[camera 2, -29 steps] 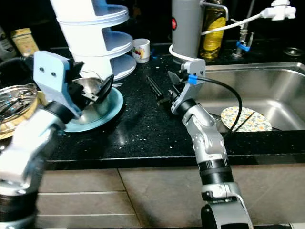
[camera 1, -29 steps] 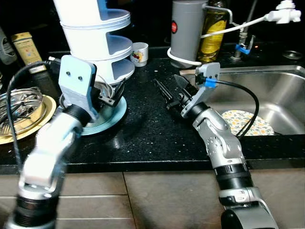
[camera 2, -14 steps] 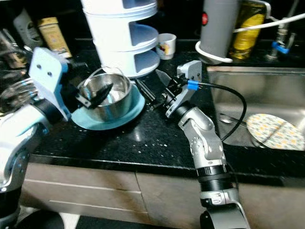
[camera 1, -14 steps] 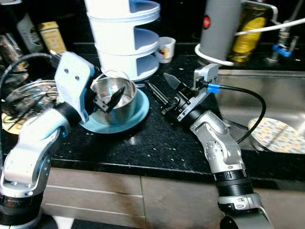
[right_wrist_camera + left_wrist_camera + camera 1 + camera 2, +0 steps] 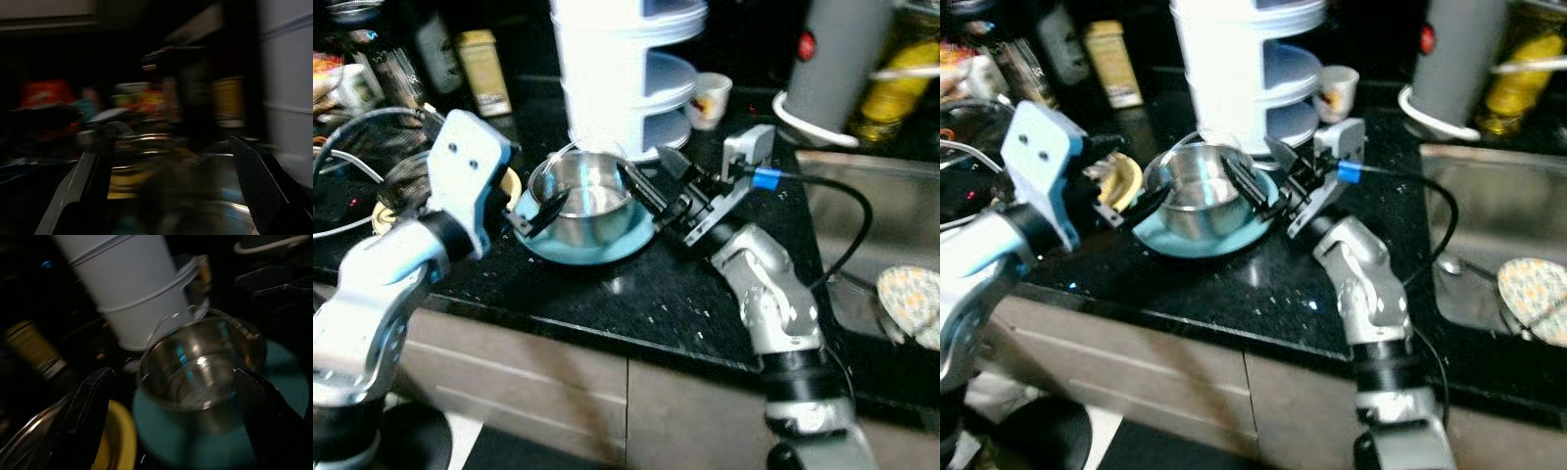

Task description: Kitchen organization

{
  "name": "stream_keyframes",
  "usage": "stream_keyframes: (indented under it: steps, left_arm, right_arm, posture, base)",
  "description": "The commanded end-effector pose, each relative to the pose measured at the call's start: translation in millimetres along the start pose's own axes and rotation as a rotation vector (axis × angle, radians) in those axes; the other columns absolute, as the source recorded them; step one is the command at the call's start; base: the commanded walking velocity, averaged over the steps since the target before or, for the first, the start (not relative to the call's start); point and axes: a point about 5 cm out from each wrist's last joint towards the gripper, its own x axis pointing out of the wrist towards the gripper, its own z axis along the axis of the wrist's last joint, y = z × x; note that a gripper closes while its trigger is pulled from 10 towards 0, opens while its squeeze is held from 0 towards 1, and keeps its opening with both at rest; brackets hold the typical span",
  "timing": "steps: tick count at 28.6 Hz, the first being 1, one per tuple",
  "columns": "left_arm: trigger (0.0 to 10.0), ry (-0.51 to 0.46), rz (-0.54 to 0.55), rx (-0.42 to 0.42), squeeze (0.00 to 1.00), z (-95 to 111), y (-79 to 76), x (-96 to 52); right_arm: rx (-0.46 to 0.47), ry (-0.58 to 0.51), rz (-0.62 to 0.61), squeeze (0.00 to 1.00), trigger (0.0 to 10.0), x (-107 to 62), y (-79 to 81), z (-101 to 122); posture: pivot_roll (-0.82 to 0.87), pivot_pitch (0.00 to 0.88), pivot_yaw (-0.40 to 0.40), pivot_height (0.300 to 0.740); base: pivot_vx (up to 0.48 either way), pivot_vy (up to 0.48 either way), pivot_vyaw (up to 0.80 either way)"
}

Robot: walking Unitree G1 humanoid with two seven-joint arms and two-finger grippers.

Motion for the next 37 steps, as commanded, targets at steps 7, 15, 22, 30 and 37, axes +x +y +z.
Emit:
stream_keyframes:
  steps: [7, 15, 22, 30, 37]
  left_arm:
    - [10.0, 0.007, -0.031, -0.025, 0.0, -2.3, -3.7, 0.4]
    - [10.0, 0.042, -0.118, -0.025, 0.0, -16.9, 2.9, 3.7]
    - [10.0, 0.023, -0.151, -0.083, 0.0, -17.4, -8.7, 7.2]
    - [10.0, 0.074, -0.218, -0.151, 0.0, -31.0, -25.4, 0.6]
    - [10.0, 0.119, -0.252, -0.173, 0.0, -37.2, -30.4, -5.9]
  right_arm:
    - [0.03, -0.033, -0.06, 0.0, 10.0, 2.0, -5.8, 4.9]
    - [0.014, -0.021, -0.106, 0.0, 10.0, 3.1, -13.9, 11.2]
    - [-0.243, 0.104, 0.006, 0.0, 10.0, 4.7, -4.9, 7.8]
    - [-0.381, 0.18, 0.103, 0.0, 10.0, 10.5, 4.7, 5.8]
    - [-0.607, 0.342, 0.15, 0.0, 10.0, 19.4, 10.7, -11.1]
  posture:
    - [0.03, 0.0, 0.018, 0.74]
    - [0.01, 0.0, 0.022, 0.74]
    - [0.01, 0.0, 0.02, 0.74]
    - [0.02, 0.0, 0.014, 0.74]
    - [0.02, 0.0, 0.016, 0.74]
  base:
    - [0.0, 0.0, 0.61]
    - [0.0, 0.0, 0.0]
    - [0.0, 0.0, 0.0]
    - [0.0, 0.0, 0.0]
    - [0.0, 0.0, 0.0]
